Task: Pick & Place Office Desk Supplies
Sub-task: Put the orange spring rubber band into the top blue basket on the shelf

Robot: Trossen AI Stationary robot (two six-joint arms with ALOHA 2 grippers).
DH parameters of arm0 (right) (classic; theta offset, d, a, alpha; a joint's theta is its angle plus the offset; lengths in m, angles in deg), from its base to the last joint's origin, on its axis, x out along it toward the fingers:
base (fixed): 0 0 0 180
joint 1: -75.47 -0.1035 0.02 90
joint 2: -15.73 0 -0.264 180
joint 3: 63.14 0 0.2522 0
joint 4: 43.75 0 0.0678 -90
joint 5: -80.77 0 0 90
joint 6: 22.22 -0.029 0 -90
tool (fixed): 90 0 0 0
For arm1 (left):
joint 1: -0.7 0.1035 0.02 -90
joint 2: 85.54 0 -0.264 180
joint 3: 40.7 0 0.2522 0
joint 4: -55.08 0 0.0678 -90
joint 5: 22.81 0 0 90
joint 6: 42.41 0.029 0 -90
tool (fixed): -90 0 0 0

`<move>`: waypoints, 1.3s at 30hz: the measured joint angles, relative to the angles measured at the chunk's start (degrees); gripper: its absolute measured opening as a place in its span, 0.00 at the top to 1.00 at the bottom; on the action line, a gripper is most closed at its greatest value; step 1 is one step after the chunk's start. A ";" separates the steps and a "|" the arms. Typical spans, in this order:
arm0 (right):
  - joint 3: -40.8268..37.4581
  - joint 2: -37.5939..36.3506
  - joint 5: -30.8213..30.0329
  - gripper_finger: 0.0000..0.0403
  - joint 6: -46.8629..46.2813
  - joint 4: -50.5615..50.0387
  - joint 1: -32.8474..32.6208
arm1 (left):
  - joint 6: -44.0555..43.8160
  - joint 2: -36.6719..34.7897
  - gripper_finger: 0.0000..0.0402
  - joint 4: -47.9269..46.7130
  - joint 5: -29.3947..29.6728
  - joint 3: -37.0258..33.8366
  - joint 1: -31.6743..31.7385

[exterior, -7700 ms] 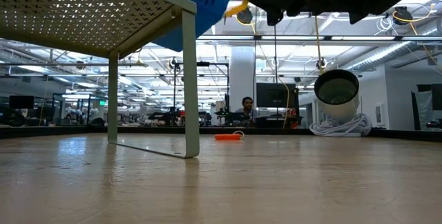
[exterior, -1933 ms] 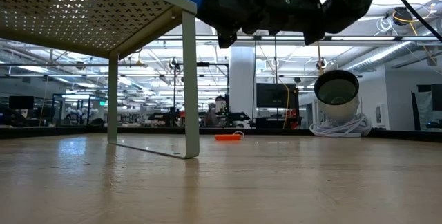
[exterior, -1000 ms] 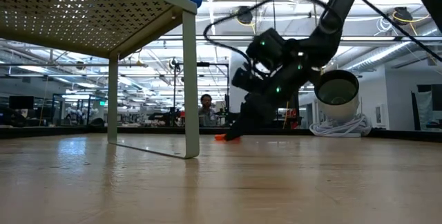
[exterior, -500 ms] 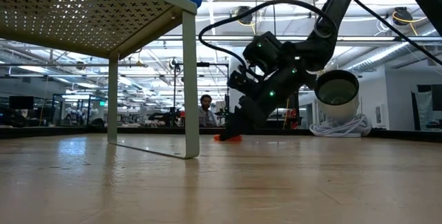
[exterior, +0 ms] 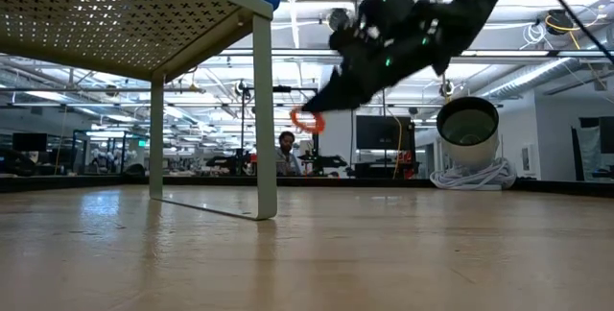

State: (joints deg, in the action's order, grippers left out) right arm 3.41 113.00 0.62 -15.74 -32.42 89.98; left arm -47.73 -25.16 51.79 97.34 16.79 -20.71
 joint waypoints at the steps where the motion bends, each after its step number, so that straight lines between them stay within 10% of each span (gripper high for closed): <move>1: -0.08 -1.64 1.69 0.96 -0.31 0.06 -0.19 | 0.43 0.04 0.31 0.02 0.00 0.00 0.56; 14: -0.01 -13.29 17.38 0.97 -6.26 12.44 -5.91 | 10.31 9.58 0.31 10.68 -8.42 0.00 7.64; 26: -0.01 -13.29 17.46 0.97 -6.91 13.65 -7.82 | 12.06 12.79 0.32 15.16 -9.91 0.00 11.74; 39: -0.01 -13.33 17.44 0.97 -6.91 13.71 -7.86 | 10.83 13.20 0.90 15.56 -13.75 0.00 12.76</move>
State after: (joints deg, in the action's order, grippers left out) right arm 3.40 99.67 18.06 -22.65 -18.70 82.13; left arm -36.90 -11.96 67.35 83.59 16.79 -7.95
